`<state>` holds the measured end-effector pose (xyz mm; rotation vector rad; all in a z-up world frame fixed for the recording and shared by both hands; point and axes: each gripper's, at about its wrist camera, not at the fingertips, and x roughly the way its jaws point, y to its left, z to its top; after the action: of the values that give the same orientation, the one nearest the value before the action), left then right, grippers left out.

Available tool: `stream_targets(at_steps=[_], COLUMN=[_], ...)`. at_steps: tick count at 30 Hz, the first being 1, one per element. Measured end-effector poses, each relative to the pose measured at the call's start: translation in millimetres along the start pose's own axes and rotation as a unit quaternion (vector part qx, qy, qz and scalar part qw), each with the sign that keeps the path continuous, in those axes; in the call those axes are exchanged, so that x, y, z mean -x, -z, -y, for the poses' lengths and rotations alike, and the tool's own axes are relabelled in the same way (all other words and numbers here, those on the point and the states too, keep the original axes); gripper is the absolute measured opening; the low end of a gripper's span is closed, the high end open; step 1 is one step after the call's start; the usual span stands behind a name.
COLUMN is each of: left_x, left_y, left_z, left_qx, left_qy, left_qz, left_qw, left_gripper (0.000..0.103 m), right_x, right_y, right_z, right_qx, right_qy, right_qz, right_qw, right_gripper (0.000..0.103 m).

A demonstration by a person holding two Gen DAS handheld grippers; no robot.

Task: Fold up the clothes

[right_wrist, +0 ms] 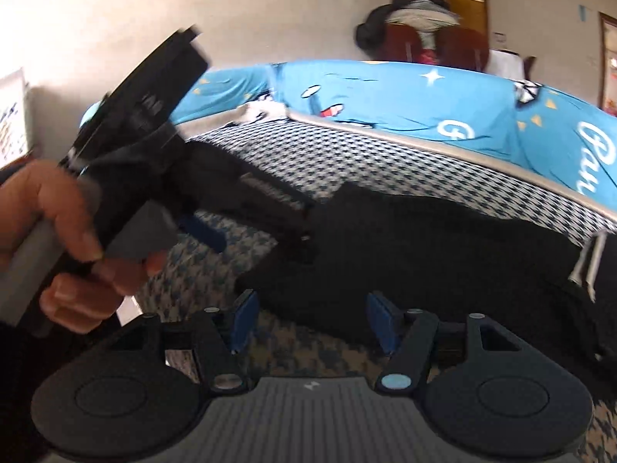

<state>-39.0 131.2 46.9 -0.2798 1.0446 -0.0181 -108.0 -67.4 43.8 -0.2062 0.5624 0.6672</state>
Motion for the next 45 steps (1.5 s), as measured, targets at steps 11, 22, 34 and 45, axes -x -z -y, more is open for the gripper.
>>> stream_targets(at_steps=[11, 22, 34, 45], left_x=[-9, -14, -31, -32], left_y=[-16, -35, -41, -47], left_z=[-1, -10, -7, 7], left_qx=[-0.019, -0.003, 0.024, 0.024], left_qy=[0.030, 0.076, 0.166, 0.234], left_qz=[-0.056, -0.094, -0.130, -0.125], left_qw=[0.9978, 0.9926, 0.9772, 0.9637], left_gripper=[0.103, 0.103, 0.103, 0.101], right_x=[-41, -72, -46, -47], right_y=[3, 4, -9, 4], right_z=[-35, -29, 5, -4], right_qx=[0.136, 0.133, -0.031, 0.037], right_qy=[-0.011, 0.006, -0.034, -0.005], right_qz=[-0.016, -0.017, 0.012, 0.000], right_qw=[0.991, 0.991, 0.999, 0.999], right_gripper=[0.054, 0.011, 0.009, 0.017])
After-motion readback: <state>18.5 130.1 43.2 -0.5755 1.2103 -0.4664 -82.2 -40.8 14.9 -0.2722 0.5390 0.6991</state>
